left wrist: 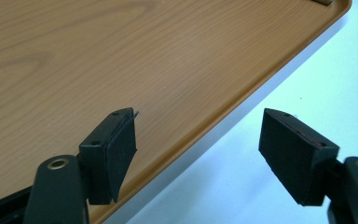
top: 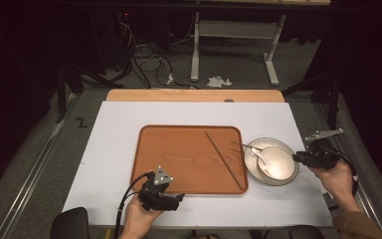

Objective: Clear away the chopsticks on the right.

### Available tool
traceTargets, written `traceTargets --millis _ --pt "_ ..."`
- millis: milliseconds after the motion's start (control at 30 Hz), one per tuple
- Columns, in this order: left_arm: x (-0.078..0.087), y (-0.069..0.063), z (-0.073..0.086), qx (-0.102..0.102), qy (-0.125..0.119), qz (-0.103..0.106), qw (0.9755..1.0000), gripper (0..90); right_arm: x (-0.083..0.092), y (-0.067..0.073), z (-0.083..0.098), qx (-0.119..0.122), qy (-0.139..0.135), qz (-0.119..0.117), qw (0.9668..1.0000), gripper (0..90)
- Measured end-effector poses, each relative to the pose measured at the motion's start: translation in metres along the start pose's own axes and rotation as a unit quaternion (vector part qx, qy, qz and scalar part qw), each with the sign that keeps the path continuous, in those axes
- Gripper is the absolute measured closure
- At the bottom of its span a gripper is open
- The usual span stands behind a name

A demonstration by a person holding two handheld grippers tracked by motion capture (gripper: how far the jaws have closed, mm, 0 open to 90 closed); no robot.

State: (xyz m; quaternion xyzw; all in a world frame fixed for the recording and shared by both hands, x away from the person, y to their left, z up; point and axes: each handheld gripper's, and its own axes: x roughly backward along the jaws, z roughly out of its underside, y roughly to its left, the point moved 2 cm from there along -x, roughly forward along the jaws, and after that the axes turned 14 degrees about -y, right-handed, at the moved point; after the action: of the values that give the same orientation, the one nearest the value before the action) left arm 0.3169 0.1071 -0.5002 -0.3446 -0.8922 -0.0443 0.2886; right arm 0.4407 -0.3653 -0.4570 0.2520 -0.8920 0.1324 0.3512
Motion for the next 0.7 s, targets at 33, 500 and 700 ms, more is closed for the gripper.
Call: traceTargets --millis 33,500,700 --pt "0.0 0.0 0.0 0.0 0.0 0.0 1.0 27.4 -0.001 0.001 0.0 0.0 0.001 -0.003 1.0 75.6" --pt "0.001 0.001 0.0 0.0 -0.001 -0.002 1.0 27.4 -0.018 0.003 -0.001 0.034 0.031 -0.02 0.9988 73.1" --pt "0.0 0.001 0.0 0.002 -0.003 -0.002 1.0 27.4 -0.018 0.005 -0.002 0.05 0.036 -0.01 0.998 80.7"
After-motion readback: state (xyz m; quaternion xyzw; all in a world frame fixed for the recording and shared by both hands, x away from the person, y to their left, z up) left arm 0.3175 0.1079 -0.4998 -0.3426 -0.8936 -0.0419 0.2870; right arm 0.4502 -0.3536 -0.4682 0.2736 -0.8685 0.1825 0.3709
